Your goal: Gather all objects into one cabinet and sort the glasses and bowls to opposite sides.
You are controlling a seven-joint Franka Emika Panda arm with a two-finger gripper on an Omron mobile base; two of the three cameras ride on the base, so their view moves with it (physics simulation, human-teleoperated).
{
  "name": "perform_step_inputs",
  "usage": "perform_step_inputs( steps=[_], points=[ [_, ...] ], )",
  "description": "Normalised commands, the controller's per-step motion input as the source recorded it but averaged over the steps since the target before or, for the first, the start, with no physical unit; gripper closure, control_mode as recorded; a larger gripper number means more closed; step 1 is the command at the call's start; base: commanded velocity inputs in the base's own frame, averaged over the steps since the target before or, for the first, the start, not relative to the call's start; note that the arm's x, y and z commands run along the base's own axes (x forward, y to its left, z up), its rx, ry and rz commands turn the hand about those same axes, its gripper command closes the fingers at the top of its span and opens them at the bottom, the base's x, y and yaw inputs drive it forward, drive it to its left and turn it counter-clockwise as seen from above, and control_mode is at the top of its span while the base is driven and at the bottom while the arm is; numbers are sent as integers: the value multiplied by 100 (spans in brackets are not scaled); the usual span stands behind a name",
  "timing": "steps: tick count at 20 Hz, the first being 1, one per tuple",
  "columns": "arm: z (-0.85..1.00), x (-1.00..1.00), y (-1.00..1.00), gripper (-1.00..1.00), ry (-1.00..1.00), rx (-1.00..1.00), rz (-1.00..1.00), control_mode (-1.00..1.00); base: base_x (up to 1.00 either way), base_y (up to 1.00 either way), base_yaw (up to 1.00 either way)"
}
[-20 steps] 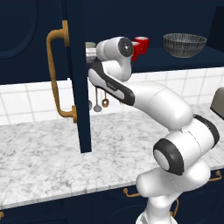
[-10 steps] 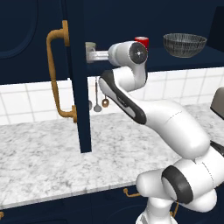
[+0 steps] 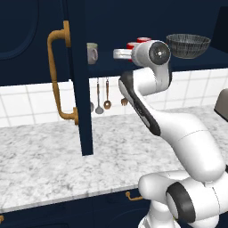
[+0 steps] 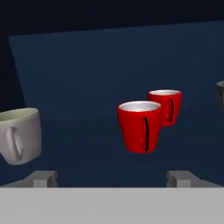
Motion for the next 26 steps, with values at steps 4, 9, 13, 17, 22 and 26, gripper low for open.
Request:
perform_step_inputs(
  steps=[4, 9, 13, 17, 22, 26],
  points=[
    [7, -12, -61, -100, 1, 4, -5, -100, 0, 0, 0],
    [0, 0, -36, -100, 0, 7, 1, -100, 0, 0, 0],
    [-3, 2, -23, -100, 0, 5, 3, -100, 0, 0, 0],
    [-5, 12, -1, -100, 0, 0, 2, -100, 0, 0, 0],
    [-5, 5, 12, -100, 0, 0, 0, -100, 0, 0, 0],
    [-1, 7, 5, -100, 0, 0, 0, -100, 0, 0, 0]
  ],
)
